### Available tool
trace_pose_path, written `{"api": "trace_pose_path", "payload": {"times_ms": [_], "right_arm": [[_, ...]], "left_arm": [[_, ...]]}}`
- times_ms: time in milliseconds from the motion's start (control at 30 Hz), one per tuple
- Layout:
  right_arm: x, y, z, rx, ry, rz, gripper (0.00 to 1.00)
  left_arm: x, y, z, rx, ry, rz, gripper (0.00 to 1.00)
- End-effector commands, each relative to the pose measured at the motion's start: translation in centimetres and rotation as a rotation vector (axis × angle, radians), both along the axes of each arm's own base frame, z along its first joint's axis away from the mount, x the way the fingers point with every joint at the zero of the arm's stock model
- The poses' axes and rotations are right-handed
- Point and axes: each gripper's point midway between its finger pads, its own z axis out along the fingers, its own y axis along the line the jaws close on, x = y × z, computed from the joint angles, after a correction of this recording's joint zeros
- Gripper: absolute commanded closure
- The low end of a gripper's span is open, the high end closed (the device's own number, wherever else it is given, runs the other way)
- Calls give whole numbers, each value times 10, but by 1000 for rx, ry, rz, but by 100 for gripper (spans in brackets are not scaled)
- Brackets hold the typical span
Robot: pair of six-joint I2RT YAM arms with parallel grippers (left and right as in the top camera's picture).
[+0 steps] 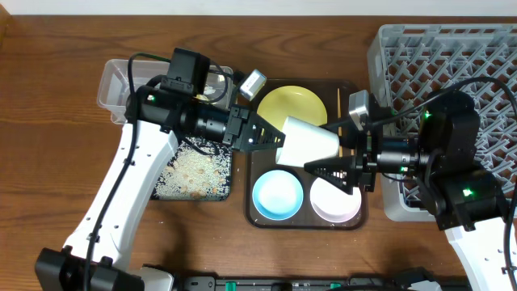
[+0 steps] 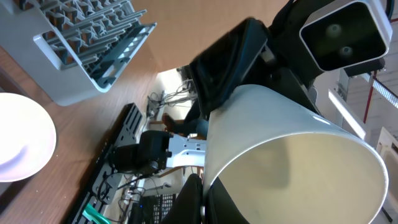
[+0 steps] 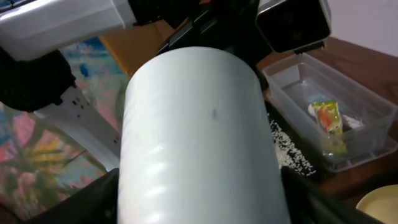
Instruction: Sort waste into correct bins and load items into the dishwasher rack
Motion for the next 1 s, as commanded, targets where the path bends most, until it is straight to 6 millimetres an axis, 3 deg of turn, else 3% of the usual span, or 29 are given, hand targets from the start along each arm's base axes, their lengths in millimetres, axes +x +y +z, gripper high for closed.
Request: {"api": "trace_pose_path", "payload": {"times_ms": [0, 133, 233, 267, 367, 467, 600, 767, 833, 967], "right_arm": [[-5, 3, 6, 11, 1, 20, 29], [-5, 3, 5, 10, 27, 15, 44], [0, -1, -2, -13, 55, -24, 44], [4, -4, -7, -33, 71, -62, 44], [21, -25, -21, -96, 114, -215, 44], [35, -58, -28, -133, 181, -407, 46], [44, -129, -61, -256, 352, -795, 48], [1, -221, -124, -572, 632, -1222, 48], [-19, -240, -137, -658, 733, -1321, 48], [-35, -252, -149, -711, 848, -1403, 47]], "left_arm": [[-1, 0, 4, -24, -18, -11, 94], [-1, 0, 4, -24, -19, -11, 94], [-1, 0, 4, -24, -18, -11, 91], [-1, 0, 4, -24, -18, -10, 85], [-1, 0, 4, -24, -18, -10, 53], [-1, 0, 4, -23, -18, -10, 37], [0, 0, 0, -3, -20, -2, 35], [1, 2, -14, 82, 4, 26, 31], [1, 2, -16, 94, 11, 30, 31], [1, 2, -16, 95, 11, 30, 30]]}}
